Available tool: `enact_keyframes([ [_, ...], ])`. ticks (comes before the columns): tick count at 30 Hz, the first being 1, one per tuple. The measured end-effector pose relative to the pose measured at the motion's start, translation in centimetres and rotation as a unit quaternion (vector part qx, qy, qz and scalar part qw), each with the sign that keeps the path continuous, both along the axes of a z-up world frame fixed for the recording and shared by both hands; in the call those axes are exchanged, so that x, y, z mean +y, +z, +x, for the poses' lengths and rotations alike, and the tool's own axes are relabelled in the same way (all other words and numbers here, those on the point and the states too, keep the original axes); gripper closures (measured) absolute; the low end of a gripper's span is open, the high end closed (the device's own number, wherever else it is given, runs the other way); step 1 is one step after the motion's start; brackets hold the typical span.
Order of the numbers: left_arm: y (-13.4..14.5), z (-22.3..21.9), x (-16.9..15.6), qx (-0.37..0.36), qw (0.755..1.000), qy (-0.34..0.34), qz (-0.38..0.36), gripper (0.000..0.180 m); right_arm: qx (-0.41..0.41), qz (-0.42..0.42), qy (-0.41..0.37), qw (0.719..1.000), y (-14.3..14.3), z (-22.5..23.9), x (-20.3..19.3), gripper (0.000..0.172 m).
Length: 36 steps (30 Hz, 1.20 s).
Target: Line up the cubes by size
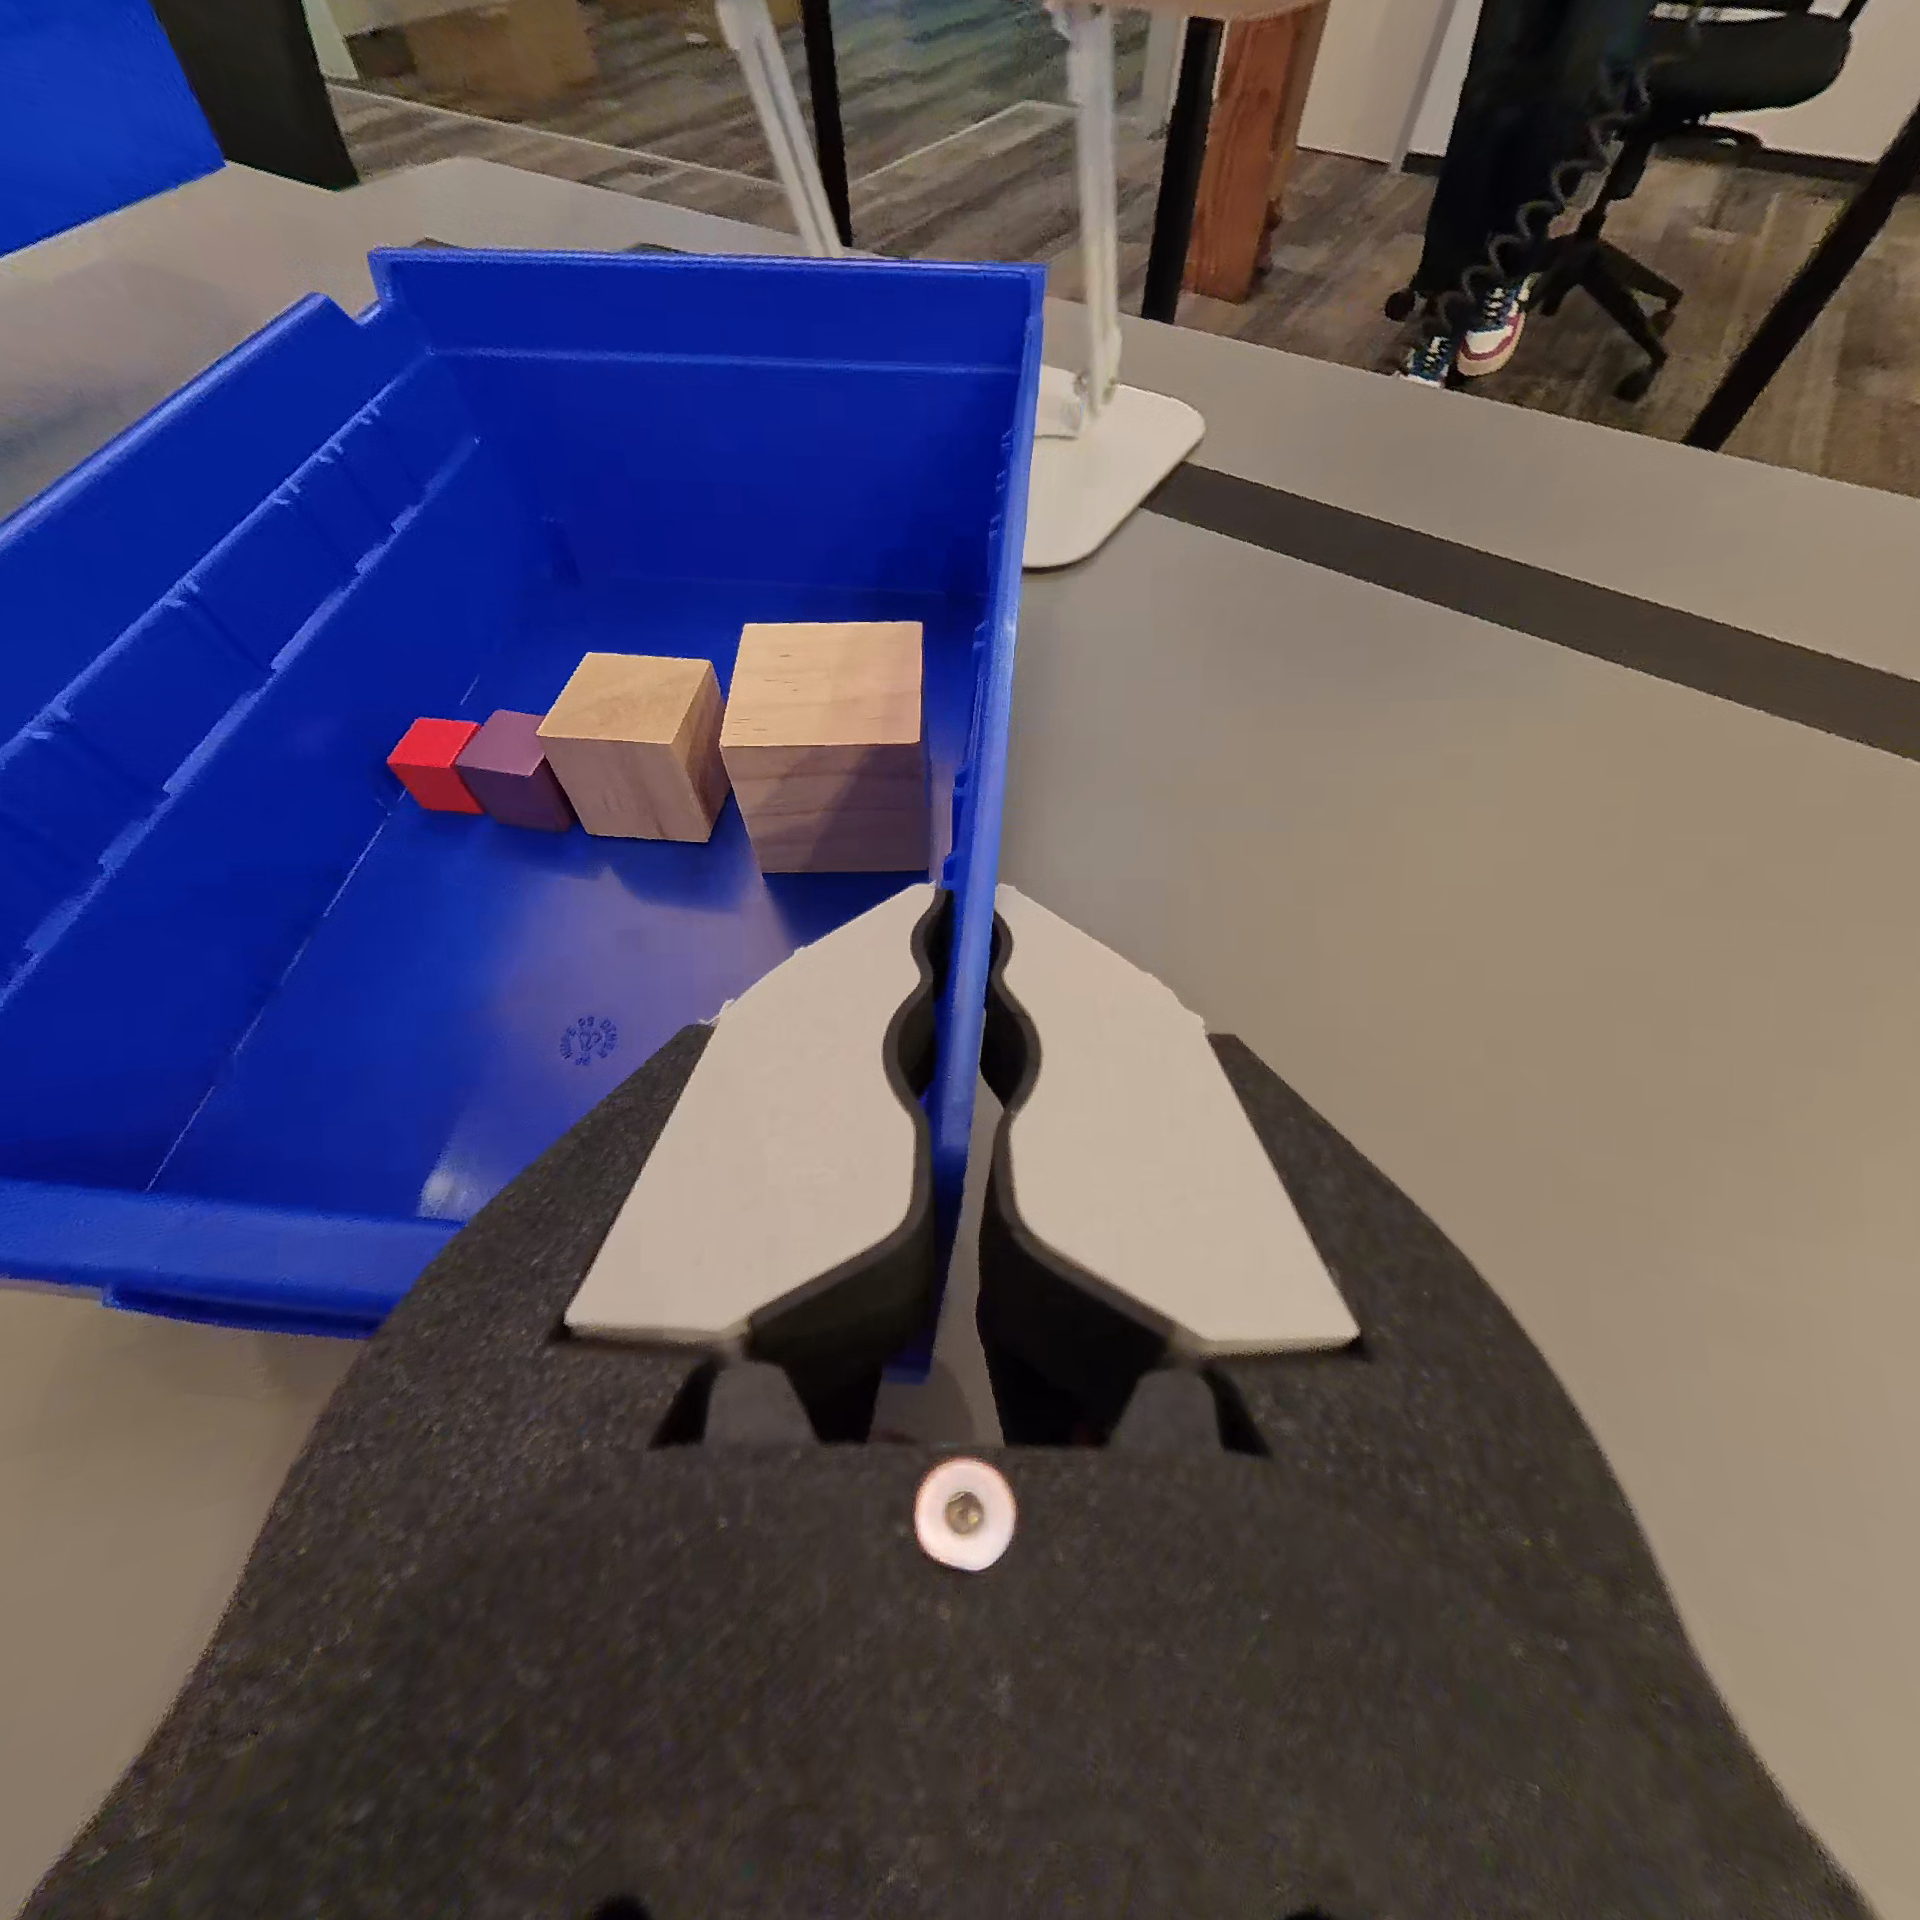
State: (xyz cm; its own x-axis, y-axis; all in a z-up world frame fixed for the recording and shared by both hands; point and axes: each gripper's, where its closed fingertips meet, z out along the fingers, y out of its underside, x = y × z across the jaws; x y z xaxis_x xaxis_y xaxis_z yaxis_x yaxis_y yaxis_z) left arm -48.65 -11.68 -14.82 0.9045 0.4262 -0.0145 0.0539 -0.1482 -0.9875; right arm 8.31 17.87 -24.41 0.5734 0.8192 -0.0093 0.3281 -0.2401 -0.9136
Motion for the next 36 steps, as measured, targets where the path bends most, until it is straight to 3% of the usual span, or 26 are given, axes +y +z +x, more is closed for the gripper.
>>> enact_keyframes([
  [11,2.1,1.5,-3.4,-0.001,0.999,0.005,0.033,0.177,0.020,0.002,0.040,0.999,0.0,-9.4,-1.4,0.169],
  [18,5.0,2.9,-4.7,0.006,0.998,-0.006,0.061,0.177,0.017,0.007,0.079,0.997,0.0,-14.9,-1.9,0.169],
  [21,6.2,4.3,-4.7,0.011,0.997,-0.020,0.069,0.177,0.027,0.019,0.074,0.997,0.3,-15.5,-1.7,0.139],
  [23,7.0,5.6,-4.5,0.013,0.997,-0.036,0.073,0.177,0.039,0.024,0.072,0.996,0.8,-15.0,-1.8,0.126],
  [27,8.4,9.8,-2.4,0.004,0.992,-0.090,0.092,0.177,0.048,0.044,0.065,0.996,2.4,-12.0,-2.2,0.125],
  [33,9.8,20.1,4.7,-0.014,0.968,-0.231,0.099,0.177,0.061,0.066,0.024,0.996,4.4,-4.2,-2.8,0.130],
  [36,9.0,26.7,8.9,-0.011,0.951,-0.298,0.081,0.176,0.069,0.061,-0.018,0.996,4.8,0.8,-2.5,0.131],
])
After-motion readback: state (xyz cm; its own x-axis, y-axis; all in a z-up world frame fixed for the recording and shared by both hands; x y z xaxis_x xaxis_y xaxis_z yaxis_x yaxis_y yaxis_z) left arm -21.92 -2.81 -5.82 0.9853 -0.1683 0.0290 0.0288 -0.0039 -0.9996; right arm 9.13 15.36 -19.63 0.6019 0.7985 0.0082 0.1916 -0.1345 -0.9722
